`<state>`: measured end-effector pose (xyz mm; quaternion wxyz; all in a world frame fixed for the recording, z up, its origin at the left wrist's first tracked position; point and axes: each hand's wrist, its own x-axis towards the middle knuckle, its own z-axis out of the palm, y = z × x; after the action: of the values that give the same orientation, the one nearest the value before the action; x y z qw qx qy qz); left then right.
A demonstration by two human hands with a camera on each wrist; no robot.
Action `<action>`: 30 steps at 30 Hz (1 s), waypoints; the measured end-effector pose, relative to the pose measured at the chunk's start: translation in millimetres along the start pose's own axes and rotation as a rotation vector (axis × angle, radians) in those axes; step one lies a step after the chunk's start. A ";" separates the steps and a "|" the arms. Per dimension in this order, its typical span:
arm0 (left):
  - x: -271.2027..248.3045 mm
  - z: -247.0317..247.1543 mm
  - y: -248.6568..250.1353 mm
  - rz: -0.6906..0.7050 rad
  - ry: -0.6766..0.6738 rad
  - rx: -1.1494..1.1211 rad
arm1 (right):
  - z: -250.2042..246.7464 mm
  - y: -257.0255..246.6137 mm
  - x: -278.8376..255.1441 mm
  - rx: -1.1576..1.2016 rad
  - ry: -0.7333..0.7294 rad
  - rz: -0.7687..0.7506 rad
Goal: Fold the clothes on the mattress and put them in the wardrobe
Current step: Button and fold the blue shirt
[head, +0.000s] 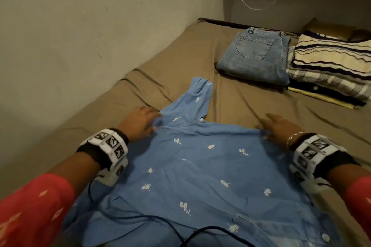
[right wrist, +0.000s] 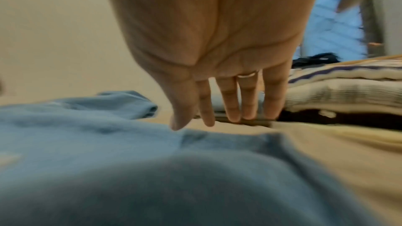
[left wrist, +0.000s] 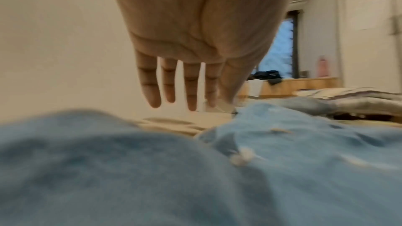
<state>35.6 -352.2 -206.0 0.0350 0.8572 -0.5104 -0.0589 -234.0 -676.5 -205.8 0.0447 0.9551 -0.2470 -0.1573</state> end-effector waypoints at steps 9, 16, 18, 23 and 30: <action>-8.3 -19.0 -52.8 -0.409 -0.053 -0.173 | -2.9 45.0 -10.0 0.109 -0.097 0.187; 52.0 -14.0 -13.9 -0.470 -0.095 -0.468 | -0.8 26.4 -8.6 0.221 -0.055 0.091; 48.2 -19.6 -10.4 -0.476 -0.038 -0.579 | -8.0 24.6 -23.9 0.202 0.024 0.039; -25.0 -42.3 -8.3 -0.381 -0.004 -1.002 | -12.2 15.1 -91.0 -0.029 0.168 -0.194; -129.9 -10.4 -2.3 -0.351 -0.112 -1.063 | 47.3 -0.4 -154.6 -0.180 0.265 -0.398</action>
<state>-22.2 -236.9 -187.4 0.4247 0.7893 -0.2613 -0.3583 -377.2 -601.4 -207.6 0.1298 0.9894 -0.0313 -0.0577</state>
